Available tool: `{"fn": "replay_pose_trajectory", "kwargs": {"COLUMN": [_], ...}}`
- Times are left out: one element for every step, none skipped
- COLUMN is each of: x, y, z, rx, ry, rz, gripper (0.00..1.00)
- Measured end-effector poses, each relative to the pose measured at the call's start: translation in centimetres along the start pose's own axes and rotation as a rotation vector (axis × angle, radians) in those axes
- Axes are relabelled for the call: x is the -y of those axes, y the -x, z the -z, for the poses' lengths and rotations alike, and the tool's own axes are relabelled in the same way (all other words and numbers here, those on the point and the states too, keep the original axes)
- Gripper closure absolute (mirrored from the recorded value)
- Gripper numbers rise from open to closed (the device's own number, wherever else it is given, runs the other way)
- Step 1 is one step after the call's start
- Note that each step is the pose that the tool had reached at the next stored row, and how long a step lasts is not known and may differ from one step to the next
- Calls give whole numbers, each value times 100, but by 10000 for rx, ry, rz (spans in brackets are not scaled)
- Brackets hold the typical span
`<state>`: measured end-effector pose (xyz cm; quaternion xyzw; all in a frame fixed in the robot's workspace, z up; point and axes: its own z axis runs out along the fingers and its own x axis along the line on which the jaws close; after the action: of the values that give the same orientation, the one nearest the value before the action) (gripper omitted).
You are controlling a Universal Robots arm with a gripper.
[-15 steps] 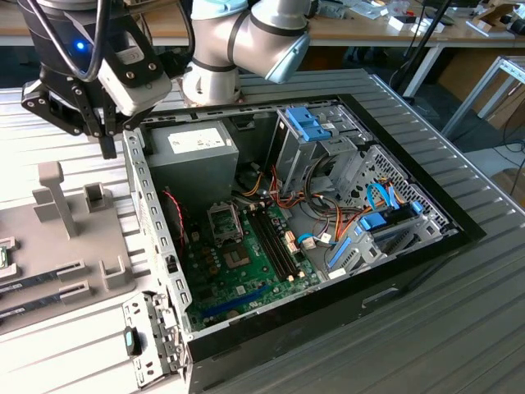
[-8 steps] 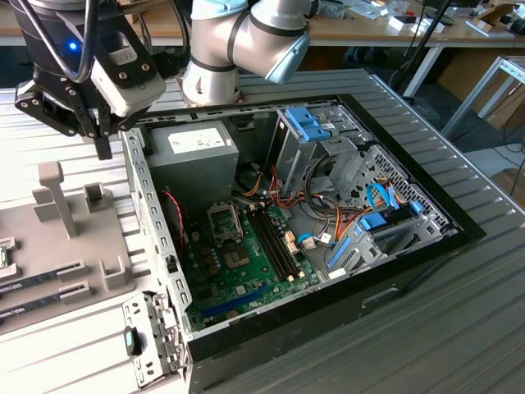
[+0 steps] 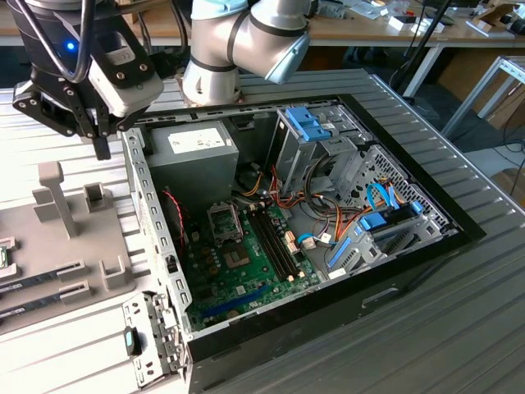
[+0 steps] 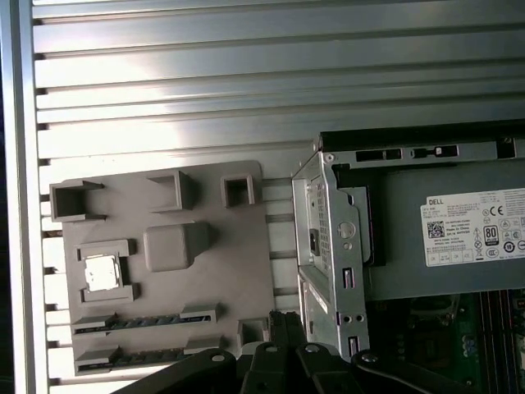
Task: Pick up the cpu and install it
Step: 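Reach for the cpu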
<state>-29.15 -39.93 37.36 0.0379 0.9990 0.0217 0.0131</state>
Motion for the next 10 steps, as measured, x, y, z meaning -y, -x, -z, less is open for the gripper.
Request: {"fn": "replay_pose_trajectory", "kwargs": {"x": [0,1,1,2,2,3,4,4,5,5], "y": [-4,-9,-15,-22,-30,-38,-46,-57,-64,-70], "z": [0,0,1,0,1,1,1,1,1,1], "rx": [-1,0,-1,1,0,0,0,0,0,1], "ry": [-1,0,-1,0,0,-1,0,0,0,0], "rz": [0,0,0,0,0,0,0,0,0,0], "gripper": [89,89,89,89,89,89,89,89,89,89]}}
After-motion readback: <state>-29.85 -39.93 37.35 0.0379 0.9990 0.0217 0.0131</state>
